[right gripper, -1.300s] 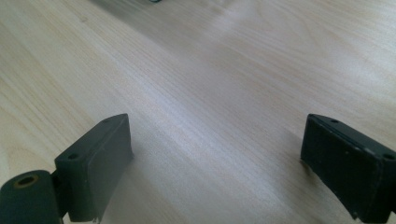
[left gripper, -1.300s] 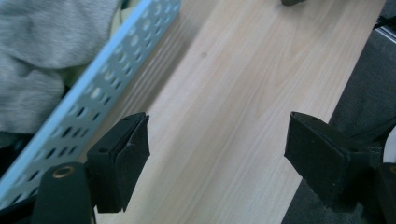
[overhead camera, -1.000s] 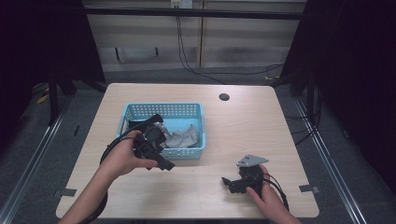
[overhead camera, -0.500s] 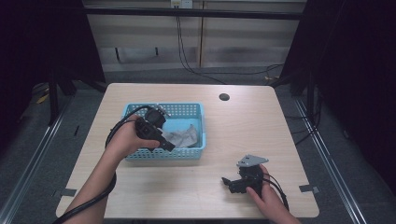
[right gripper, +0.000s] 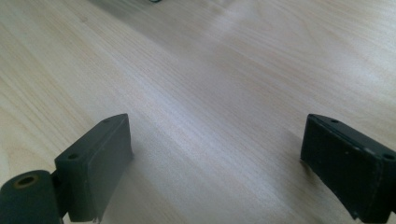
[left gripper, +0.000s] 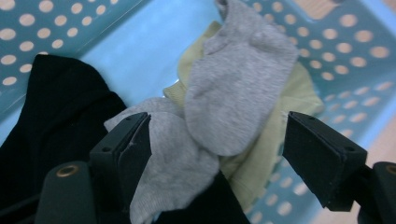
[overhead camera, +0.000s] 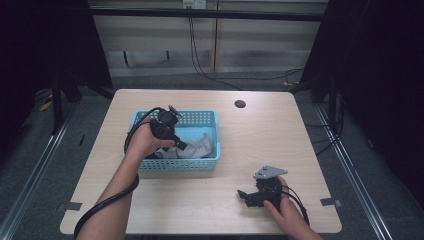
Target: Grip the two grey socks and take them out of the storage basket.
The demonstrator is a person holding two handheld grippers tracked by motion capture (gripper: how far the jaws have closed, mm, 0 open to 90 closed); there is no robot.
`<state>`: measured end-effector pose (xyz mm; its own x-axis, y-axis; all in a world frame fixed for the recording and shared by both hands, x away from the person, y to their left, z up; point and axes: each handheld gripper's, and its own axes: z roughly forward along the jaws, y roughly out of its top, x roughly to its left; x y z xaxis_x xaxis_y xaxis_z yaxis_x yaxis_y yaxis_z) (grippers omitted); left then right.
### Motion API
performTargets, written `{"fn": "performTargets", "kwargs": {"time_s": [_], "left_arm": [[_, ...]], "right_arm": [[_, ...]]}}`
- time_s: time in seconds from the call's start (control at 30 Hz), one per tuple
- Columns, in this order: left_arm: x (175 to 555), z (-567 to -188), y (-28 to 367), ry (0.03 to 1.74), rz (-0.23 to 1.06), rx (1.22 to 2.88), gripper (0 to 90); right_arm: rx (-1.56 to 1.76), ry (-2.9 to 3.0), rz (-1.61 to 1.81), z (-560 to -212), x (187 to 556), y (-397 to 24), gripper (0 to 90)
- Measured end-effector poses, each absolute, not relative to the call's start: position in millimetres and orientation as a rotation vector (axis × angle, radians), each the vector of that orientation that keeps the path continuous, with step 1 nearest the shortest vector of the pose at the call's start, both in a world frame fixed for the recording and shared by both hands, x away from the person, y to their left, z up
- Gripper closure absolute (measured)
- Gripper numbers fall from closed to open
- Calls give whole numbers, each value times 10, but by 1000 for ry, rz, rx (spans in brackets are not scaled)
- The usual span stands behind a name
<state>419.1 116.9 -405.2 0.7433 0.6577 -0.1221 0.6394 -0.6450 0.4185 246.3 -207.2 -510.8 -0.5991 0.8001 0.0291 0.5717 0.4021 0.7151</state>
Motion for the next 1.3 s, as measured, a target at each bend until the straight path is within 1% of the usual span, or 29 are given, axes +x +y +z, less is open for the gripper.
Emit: {"fn": "performTargets", "kwargs": {"time_s": [0.13, 0.23, 0.37, 0.4, 0.47, 0.6, 0.67, 0.7, 0.8, 0.9, 0.93, 1.0, 1.03, 1.07, 1.17, 1.2, 1.3], "left_arm": [[4237, -4157, 1157, 992, 41, 2517, 238], [4264, -4195, 1181, 1000, 64, 2540, 239], [4277, -4161, 1240, 1012, 102, 2514, 239], [4274, -4162, 1247, 1038, 109, 2483, 239], [4289, -4160, 1296, 1050, 126, 2504, 243], [4327, -4237, 1389, 1103, 110, 2510, 262], [4336, -4290, 1417, 1105, 105, 2538, 274], [4338, -4319, 1428, 1107, 104, 2559, 294], [4341, -4395, 1436, 1109, 66, 2577, 308], [4341, -4467, 1426, 1116, 38, 2576, 342], [4338, -4473, 1419, 1104, 30, 2579, 383], [4335, -4482, 1396, 1106, -9, 2598, 503], [4333, -4476, 1387, 1096, -12, 2617, 644], [4333, -4468, 1382, 1100, -17, 2631, 644], [4346, -4401, 1378, 1131, -35, 2635, 796], [4352, -4367, 1383, 1144, -35, 2635, 824], [4353, -4243, 1395, 1137, -25, 2632, 833]], "right_arm": [[1192, 2346, 1007, -5107, 2462, -2072, 83], [1189, 2345, 1009, -5109, 2464, -2072, 83], [1192, 2346, 1007, -5107, 2463, -2072, 83], [1189, 2346, 1008, -5109, 2464, -2073, 83], [1192, 2345, 1007, -5108, 2463, -2072, 83], [1192, 2345, 1008, -5108, 2463, -2072, 83], [1192, 2345, 1008, -5108, 2463, -2072, 83], [1192, 2345, 1008, -5108, 2463, -2071, 83], [1189, 2345, 1009, -5109, 2464, -2072, 83], [1188, 2347, 1006, -5109, 2463, -2074, 83], [1186, 2347, 1007, -5109, 2464, -2074, 83], [1188, 2347, 1006, -5109, 2463, -2074, 83], [1189, 2347, 1006, -5108, 2463, -2073, 83], [1189, 2347, 1006, -5108, 2463, -2073, 83], [1189, 2345, 1008, -5109, 2464, -2072, 83], [1189, 2345, 1009, -5109, 2464, -2072, 83], [1192, 2345, 1008, -5108, 2463, -2072, 83]]}}
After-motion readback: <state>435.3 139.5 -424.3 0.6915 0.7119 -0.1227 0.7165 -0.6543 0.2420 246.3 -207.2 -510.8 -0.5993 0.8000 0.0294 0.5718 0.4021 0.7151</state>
